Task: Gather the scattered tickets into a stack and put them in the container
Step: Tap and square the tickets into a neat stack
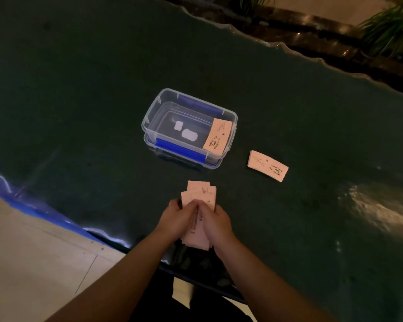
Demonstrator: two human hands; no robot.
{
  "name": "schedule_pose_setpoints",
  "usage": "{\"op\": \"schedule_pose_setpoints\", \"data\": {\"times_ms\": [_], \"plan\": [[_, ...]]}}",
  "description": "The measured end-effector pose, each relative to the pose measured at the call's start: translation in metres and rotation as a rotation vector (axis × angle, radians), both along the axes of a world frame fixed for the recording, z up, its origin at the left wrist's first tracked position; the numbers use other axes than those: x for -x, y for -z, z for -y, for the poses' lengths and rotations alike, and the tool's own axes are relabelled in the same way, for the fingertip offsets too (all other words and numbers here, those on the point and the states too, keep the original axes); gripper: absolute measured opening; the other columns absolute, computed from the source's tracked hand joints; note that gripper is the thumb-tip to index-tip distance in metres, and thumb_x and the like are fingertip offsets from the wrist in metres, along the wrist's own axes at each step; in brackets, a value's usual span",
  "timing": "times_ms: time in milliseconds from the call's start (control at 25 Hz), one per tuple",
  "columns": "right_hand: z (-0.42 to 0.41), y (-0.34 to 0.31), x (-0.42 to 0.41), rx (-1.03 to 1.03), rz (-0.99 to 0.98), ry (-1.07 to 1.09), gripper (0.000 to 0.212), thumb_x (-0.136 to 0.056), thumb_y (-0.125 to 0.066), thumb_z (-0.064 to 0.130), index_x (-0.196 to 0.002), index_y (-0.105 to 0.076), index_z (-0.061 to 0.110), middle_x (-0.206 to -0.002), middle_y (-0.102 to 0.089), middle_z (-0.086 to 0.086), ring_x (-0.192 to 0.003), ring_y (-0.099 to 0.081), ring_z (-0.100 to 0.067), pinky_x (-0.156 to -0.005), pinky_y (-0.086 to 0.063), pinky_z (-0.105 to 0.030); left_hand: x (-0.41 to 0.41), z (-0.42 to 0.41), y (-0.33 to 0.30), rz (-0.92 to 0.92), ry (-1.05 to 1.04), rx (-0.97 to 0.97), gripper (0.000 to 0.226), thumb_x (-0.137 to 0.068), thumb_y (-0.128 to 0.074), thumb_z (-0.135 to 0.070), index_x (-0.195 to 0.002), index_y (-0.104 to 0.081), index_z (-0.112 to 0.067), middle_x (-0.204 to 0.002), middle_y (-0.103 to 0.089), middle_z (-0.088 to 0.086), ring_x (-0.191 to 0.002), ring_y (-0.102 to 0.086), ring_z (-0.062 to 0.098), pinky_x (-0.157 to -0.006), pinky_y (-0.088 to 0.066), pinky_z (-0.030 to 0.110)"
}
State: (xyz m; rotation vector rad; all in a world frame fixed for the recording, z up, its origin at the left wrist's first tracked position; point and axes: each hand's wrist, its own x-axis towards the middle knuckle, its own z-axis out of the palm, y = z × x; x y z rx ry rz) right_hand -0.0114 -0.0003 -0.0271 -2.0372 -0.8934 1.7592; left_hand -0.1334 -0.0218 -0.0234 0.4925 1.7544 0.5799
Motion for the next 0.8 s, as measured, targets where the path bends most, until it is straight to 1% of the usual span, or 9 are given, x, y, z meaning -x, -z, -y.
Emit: {"op": "schedule_pose_setpoints", "data": {"times_ms": [120, 200, 320, 440, 520, 600, 680, 720, 800], "plan": [[-0.007, 0.001, 0.010, 0.040, 0.042, -0.043, 0.056, -0.101, -0.057, 0.048, -0.146, -0.058, 0.015, -0.140, -0.062, -0.013, -0.121, -0.067, -0.032, -0.104, -0.058, -0.052, -0.007, -0.005, 0.002, 0.006, 0.005, 0.027, 0.059, -0.095, -0.050, -0.057, -0.139, -0.049, -0.018, -0.127, -0.057, 0.008, -0.111, -0.062, 0.025, -0.095, -0.055, 0.049], [-0.008, -0.001, 0.014, 0.035, 0.086, -0.046, 0.058, -0.102, -0.054, 0.047, -0.149, -0.052, 0.014, -0.144, -0.052, -0.014, -0.127, -0.060, -0.033, -0.107, -0.054, -0.051, -0.008, -0.007, 0.001, 0.063, -0.023, 0.032, 0.058, -0.095, -0.049, -0.052, -0.139, -0.048, -0.014, -0.130, -0.054, 0.011, -0.114, -0.060, 0.028, -0.102, -0.051, 0.052], [-0.008, -0.003, 0.012, 0.031, 0.069, -0.015, 0.054, -0.103, -0.050, 0.041, -0.150, -0.047, 0.014, -0.140, -0.047, -0.013, -0.126, -0.058, -0.032, -0.108, -0.053, -0.054, -0.008, -0.014, -0.002, 0.181, -0.074, 0.036, 0.047, -0.096, -0.051, -0.039, -0.135, -0.042, -0.013, -0.120, -0.064, 0.010, -0.107, -0.066, 0.028, -0.097, -0.054, 0.051], [-0.012, -0.007, 0.001, -0.005, 0.031, 0.005, 0.048, -0.104, -0.047, 0.031, -0.148, -0.043, 0.013, -0.135, -0.045, -0.009, -0.113, -0.057, -0.025, -0.095, -0.053, -0.045, -0.015, -0.024, -0.004, 0.197, -0.038, 0.012, 0.044, -0.097, -0.052, -0.028, -0.138, -0.040, -0.017, -0.123, -0.065, 0.009, -0.109, -0.067, 0.028, -0.100, -0.053, 0.054], [-0.014, -0.012, -0.011, -0.056, 0.015, 0.015, 0.045, -0.103, -0.048, 0.027, -0.146, -0.044, 0.014, -0.132, -0.045, -0.007, -0.109, -0.057, -0.022, -0.091, -0.053, -0.043, -0.026, -0.034, -0.008, 0.200, -0.019, -0.004, 0.046, -0.095, -0.054, -0.022, -0.140, -0.043, -0.017, -0.123, -0.066, 0.008, -0.109, -0.067, 0.028, -0.097, -0.055, 0.053], [-0.016, -0.017, -0.027, -0.094, -0.044, 0.044, 0.043, -0.098, -0.050, 0.023, -0.140, -0.045, 0.018, -0.133, -0.052, -0.006, -0.110, -0.063, -0.021, -0.089, -0.058, -0.040, -0.037, -0.042, -0.012, 0.243, -0.004, 0.008, 0.044, -0.095, -0.054, -0.020, -0.138, -0.044, -0.020, -0.119, -0.066, 0.006, -0.104, -0.068, 0.025, -0.082, -0.058, 0.047], [-0.021, -0.028, -0.048, -0.092, -0.113, 0.016, 0.041, -0.090, -0.049, 0.025, -0.131, -0.044, 0.024, -0.128, -0.062, -0.001, -0.106, -0.069, -0.017, -0.079, -0.060, -0.034, -0.050, -0.050, -0.020, 0.301, 0.013, 0.034, 0.040, -0.093, -0.055, -0.019, -0.132, -0.045, -0.020, -0.113, -0.067, 0.007, -0.097, -0.068, 0.024, -0.067, -0.053, 0.039], [-0.025, -0.034, -0.061, -0.090, -0.118, -0.029, 0.044, -0.086, -0.048, 0.028, -0.130, -0.044, 0.027, -0.125, -0.065, 0.001, -0.104, -0.071, -0.016, -0.078, -0.060, -0.035, -0.058, -0.055, -0.026, 0.340, 0.022, 0.043, 0.038, -0.091, -0.055, -0.017, -0.128, -0.048, -0.018, -0.110, -0.068, 0.009, -0.094, -0.069, 0.026, -0.066, -0.052, 0.038], [-0.034, -0.044, -0.086, -0.103, -0.107, -0.115, 0.052, -0.082, -0.049, 0.033, -0.133, -0.044, 0.032, -0.123, -0.068, 0.004, -0.106, -0.073, -0.017, -0.086, -0.062, -0.042, -0.072, -0.064, -0.035, 0.441, 0.055, 0.033, 0.039, -0.083, -0.053, -0.013, -0.121, -0.061, -0.014, -0.102, -0.073, 0.014, -0.092, -0.070, 0.030, -0.071, -0.054, 0.040]]}}
